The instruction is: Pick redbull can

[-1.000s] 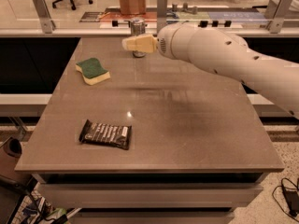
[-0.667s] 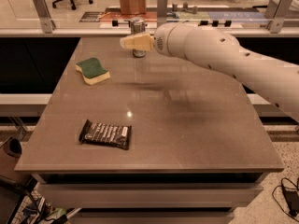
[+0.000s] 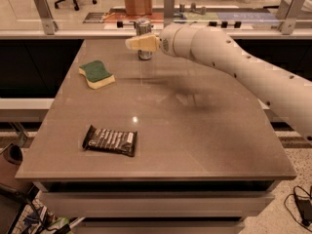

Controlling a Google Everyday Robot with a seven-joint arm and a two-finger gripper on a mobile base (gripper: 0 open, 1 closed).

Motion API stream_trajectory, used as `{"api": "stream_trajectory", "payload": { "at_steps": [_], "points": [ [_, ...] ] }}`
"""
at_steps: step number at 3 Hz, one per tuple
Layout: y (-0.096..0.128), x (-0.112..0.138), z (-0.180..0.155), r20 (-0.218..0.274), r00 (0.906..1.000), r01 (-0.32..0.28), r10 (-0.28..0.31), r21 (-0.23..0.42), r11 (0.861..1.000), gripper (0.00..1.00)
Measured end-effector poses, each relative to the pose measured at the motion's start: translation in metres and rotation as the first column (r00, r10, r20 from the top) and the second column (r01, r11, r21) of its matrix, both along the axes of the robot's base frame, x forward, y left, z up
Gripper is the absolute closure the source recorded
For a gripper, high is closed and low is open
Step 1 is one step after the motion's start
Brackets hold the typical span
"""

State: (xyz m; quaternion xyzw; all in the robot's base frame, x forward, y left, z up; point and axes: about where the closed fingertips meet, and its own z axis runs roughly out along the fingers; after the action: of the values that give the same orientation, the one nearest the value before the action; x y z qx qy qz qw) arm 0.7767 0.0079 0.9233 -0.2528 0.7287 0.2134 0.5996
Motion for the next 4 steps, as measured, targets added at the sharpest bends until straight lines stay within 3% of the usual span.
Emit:
{"api": "stream_trajectory", "payload": {
  "at_steps": [2, 3, 4],
  "points": [
    [0.026, 0.046, -0.015, 0.045, 0.9933, -0.108, 0.107, 0.017, 0.994, 0.0],
    [0.032, 0.06, -0.017, 0.063, 0.9876, -0.146, 0.144, 0.034, 0.989, 0.18],
    [0.033, 0.062, -0.015, 0.068, 0.9871, -0.148, 0.145, 0.035, 0.988, 0.42]
  ]
}}
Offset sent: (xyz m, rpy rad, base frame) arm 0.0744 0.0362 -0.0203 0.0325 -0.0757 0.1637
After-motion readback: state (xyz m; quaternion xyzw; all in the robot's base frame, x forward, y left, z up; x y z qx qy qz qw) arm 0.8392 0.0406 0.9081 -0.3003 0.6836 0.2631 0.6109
